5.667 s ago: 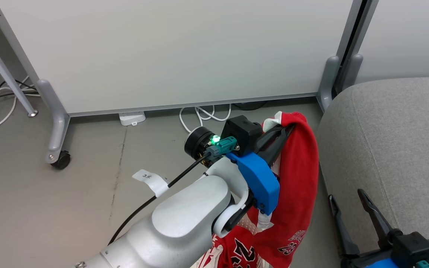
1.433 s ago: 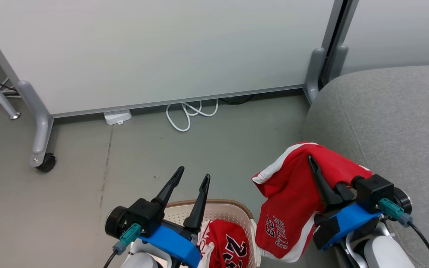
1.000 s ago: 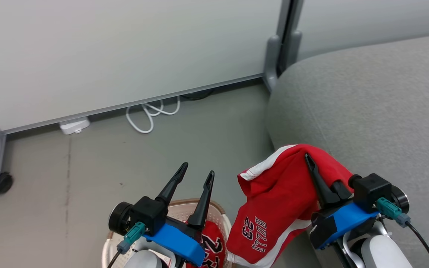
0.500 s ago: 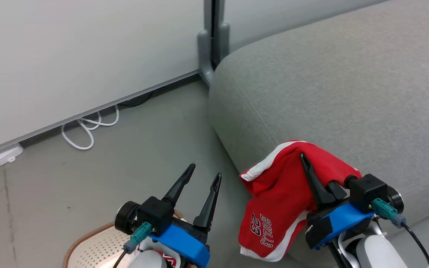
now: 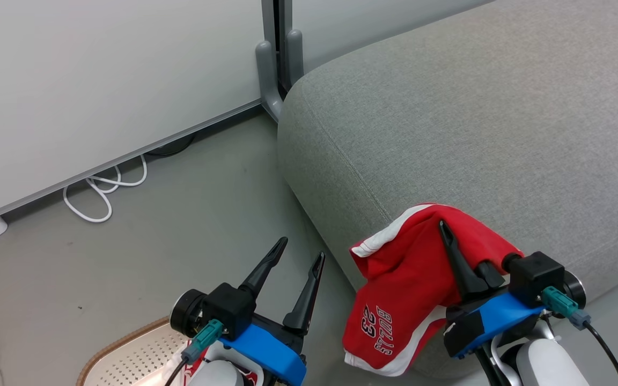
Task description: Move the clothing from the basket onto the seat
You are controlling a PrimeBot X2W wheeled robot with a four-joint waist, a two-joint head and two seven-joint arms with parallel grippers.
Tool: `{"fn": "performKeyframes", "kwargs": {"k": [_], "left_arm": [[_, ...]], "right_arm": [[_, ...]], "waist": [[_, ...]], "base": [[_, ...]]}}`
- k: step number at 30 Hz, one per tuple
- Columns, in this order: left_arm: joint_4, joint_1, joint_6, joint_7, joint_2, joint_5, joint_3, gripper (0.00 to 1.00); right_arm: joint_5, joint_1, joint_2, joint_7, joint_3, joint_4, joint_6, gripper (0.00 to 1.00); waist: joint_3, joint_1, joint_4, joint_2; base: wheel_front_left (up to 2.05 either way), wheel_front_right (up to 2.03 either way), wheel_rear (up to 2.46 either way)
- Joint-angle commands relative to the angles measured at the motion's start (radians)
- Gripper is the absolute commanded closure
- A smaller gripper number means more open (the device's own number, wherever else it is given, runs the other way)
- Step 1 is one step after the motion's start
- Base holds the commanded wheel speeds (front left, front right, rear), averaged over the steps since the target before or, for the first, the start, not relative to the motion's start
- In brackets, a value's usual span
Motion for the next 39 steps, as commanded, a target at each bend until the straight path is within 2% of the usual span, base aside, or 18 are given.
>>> {"fn": "performKeyframes", "kwargs": {"k": [1,11,15,19,22,23,24,31,35,39], "left_arm": [[-0.004,-0.015,-0.001,-0.003,0.009,-0.007,-0.002,0.00],[-0.039,-0.039,-0.001,-0.003,0.037,-0.001,-0.008,0.00],[-0.063,-0.061,-0.001,-0.003,0.059,0.006,-0.016,0.00],[-0.119,-0.105,-0.001,-0.003,0.112,0.025,-0.028,0.00],[-0.146,-0.124,-0.001,-0.003,0.132,0.034,-0.028,0.00],[-0.172,-0.142,-0.001,-0.003,0.154,0.043,-0.026,0.00],[-0.172,-0.142,-0.001,-0.003,0.154,0.043,-0.026,0.00],[-0.257,-0.201,-0.001,0.001,0.210,0.078,-0.046,0.00],[-0.306,-0.231,-0.001,0.016,0.224,0.097,-0.060,0.00],[-0.342,-0.244,-0.001,0.032,0.232,0.109,-0.077,0.00]], "right_arm": [[0.000,-0.001,0.005,-0.006,-0.009,-0.003,0.000,1.00],[0.016,-0.087,0.007,0.000,-0.049,-0.007,0.000,1.00],[0.048,-0.185,0.001,0.008,-0.109,-0.002,0.000,1.00],[0.112,-0.365,-0.052,0.030,-0.235,0.030,0.000,1.00],[0.149,-0.430,-0.073,0.038,-0.292,0.034,0.000,1.00],[0.168,-0.490,-0.106,0.046,-0.348,0.047,0.000,1.00],[0.168,-0.490,-0.106,0.046,-0.348,0.047,0.000,1.00],[0.216,-0.648,-0.196,0.057,-0.538,0.112,0.000,1.00],[0.224,-0.703,-0.244,0.035,-0.635,0.176,0.000,1.00],[0.223,-0.725,-0.244,0.002,-0.676,0.271,0.000,1.00]], "waist": [[0.004,0.0000,0.008,-0.0001],[0.064,0.0000,0.031,-0.0001],[0.123,0.0000,0.044,-0.0001],[0.242,0.0000,0.077,-0.0001],[0.290,0.0000,0.091,-0.0001],[0.339,0.0000,0.103,-0.0001],[0.339,0.0000,0.103,-0.0001],[0.487,0.0000,0.149,-0.0001],[0.556,0.0000,0.172,-0.0001],[0.598,0.0000,0.179,-0.0001]], "base": [[0.00,0.00,0.00],[0.00,0.00,0.00],[0.00,0.00,0.00],[0.00,0.00,0.00],[0.00,0.00,0.00],[0.00,0.00,0.00],[0.00,0.00,0.00],[0.00,0.00,0.00],[0.00,0.00,0.00],[0.00,0.00,0.00]]}}
